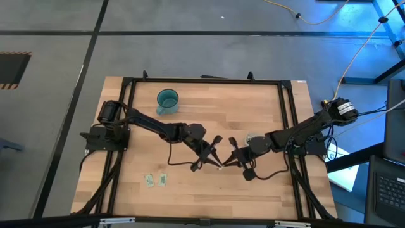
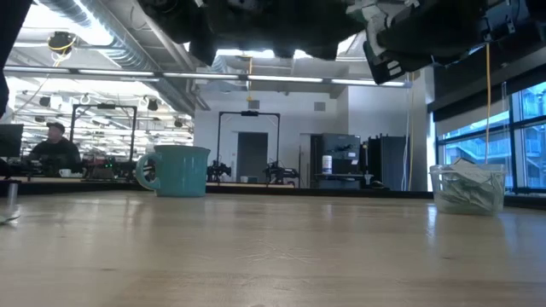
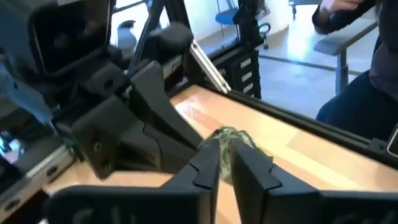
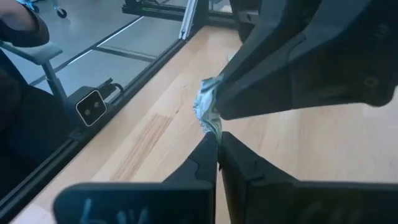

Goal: Pick and place Stevia / Truvia into bins
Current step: Put the truvia packet into the transparent bin

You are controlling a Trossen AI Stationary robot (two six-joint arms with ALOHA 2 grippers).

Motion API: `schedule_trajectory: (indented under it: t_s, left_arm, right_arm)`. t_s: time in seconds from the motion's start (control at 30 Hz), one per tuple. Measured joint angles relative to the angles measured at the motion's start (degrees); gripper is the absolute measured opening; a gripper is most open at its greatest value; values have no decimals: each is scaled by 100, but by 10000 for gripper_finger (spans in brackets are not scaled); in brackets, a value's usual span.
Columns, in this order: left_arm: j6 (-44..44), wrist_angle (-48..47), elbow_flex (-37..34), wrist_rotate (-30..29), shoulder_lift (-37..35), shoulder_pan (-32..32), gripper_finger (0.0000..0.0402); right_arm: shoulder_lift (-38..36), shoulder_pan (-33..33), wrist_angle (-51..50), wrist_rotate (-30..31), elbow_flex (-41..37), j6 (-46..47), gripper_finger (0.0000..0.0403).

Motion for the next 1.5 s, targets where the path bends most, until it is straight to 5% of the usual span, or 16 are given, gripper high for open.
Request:
schedule_trajectory:
  t_s: [0.17,0.33,0.5,0.77,1.07,1.5]
  left_arm:
    - [53,-656,0,-142,-158,0,78]
    - [37,-1805,5,-1080,-517,0,106]
    - [-369,-2735,7,-1746,-645,-8,110]
    - [-1273,-4059,2,-2036,-638,-51,101]
    - [-1370,-4282,2,-2047,-634,-131,98]
    - [-1363,-4265,2,-2047,-632,-223,97]
  right_arm:
    - [-11,0,-393,-1,2,346,10]
    - [-194,-8,-1185,-3,4,891,4]
    - [-724,-102,-2464,-5,4,1767,9]
    - [-1877,-291,-4475,-334,4,2800,11]
    - [-2975,-728,-6513,57,4,3510,11]
    - [-2676,-1543,-6810,215,4,3511,12]
